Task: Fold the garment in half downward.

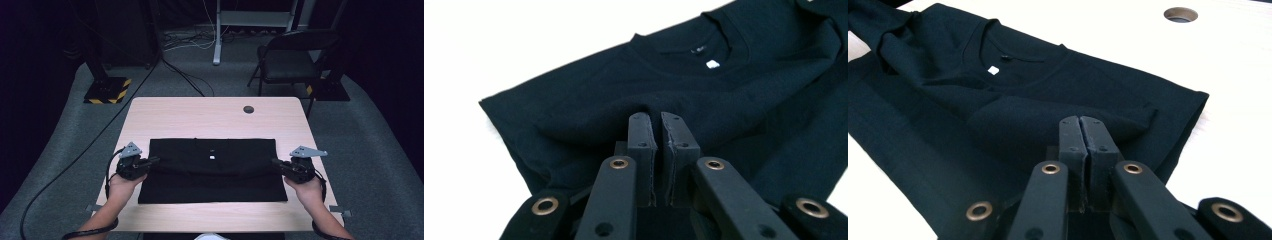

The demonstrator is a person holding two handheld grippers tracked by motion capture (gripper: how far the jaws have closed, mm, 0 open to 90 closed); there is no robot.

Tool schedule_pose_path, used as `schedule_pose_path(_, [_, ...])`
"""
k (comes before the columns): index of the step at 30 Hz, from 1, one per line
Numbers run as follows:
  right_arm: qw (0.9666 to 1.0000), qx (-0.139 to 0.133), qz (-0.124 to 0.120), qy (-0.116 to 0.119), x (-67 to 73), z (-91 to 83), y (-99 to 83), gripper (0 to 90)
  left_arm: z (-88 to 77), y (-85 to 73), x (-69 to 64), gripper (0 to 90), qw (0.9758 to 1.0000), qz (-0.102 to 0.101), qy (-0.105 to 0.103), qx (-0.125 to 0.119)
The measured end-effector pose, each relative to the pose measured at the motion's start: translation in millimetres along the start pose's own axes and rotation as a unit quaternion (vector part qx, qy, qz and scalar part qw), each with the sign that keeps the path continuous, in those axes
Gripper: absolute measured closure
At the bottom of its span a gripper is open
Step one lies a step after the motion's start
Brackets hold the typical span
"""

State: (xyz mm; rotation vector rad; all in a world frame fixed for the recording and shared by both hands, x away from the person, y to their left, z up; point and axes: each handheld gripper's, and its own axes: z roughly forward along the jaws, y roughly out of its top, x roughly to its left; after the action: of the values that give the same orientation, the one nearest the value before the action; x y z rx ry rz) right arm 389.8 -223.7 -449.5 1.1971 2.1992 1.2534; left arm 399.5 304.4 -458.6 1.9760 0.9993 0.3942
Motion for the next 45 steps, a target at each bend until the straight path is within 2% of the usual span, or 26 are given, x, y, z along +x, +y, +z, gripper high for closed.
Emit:
schedule_pose_path(7, [1.0000,0.004,0.002,0.002,0.9,0.3,-3.3,87.9,-0.7,-5.6,-1.5,83.5,0.9999,0.000,-0.005,0.009])
schedule_pose_path(9, [1.0000,0.005,0.004,0.002,0.8,-0.6,-3.8,85.6,-1.5,-6.7,-1.7,81.2,0.9999,-0.005,-0.009,0.004])
schedule_pose_path(11, [0.9999,0.001,0.012,-0.002,-0.8,-2.4,-3.5,78.5,-3.4,-5.9,-0.3,70.3,0.9998,-0.017,-0.009,-0.001])
schedule_pose_path(13, [0.9998,-0.003,0.020,-0.007,-3.0,-5.3,-2.2,71.7,-6.1,-3.4,0.3,64.9,0.9998,-0.018,-0.002,-0.008])
schedule_pose_path(18, [0.9997,-0.006,0.022,-0.013,-4.6,-9.3,2.0,64.7,-6.5,2.0,0.6,54.1,0.9998,-0.017,0.009,-0.009])
schedule_pose_path(20, [0.9997,-0.004,0.020,-0.014,-3.7,-7.4,3.8,62.0,0.4,4.3,1.6,46.2,0.9996,-0.017,0.023,0.003])
schedule_pose_path(22, [0.9998,0.000,0.018,-0.013,-2.6,-3.6,5.7,60.0,7.6,4.6,3.2,38.3,0.9990,-0.028,0.031,0.014])
schedule_pose_path(26, [0.9997,0.018,-0.001,-0.016,1.8,8.6,8.4,56.2,23.3,3.9,1.8,32.2,0.9981,-0.018,0.044,0.040])
schedule_pose_path(29, [0.9991,0.039,-0.014,-0.009,3.8,21.3,7.6,53.5,36.0,2.3,0.2,30.7,0.9966,-0.007,0.046,0.068])
schedule_pose_path(35, [0.9961,0.086,-0.021,-0.003,-0.5,46.0,-3.6,51.2,53.7,-6.6,1.8,29.6,0.9938,0.002,0.056,0.096])
schedule_pose_path(37, [0.9947,0.099,-0.026,-0.008,-2.1,52.0,-7.9,50.5,57.2,-11.2,3.0,29.1,0.9930,-0.003,0.056,0.105])
schedule_pose_path(39, [0.9929,0.112,-0.038,-0.013,-3.1,56.8,-12.6,50.2,59.8,-15.7,4.1,28.5,0.9921,0.006,0.055,0.113])
schedule_pose_path(41, [0.9901,0.125,-0.059,-0.022,-2.9,60.5,-18.6,49.3,61.6,-20.2,3.8,27.9,0.9917,0.010,0.057,0.115])
schedule_pose_path(43, [0.9869,0.138,-0.079,-0.028,-1.7,63.7,-26.6,48.4,61.7,-24.0,4.3,27.4,0.9927,0.006,0.056,0.107])
schedule_pose_path(45, [0.9895,0.121,-0.075,-0.026,-2.0,62.3,-31.8,48.5,61.0,-26.8,5.2,27.3,0.9935,0.002,0.054,0.100])
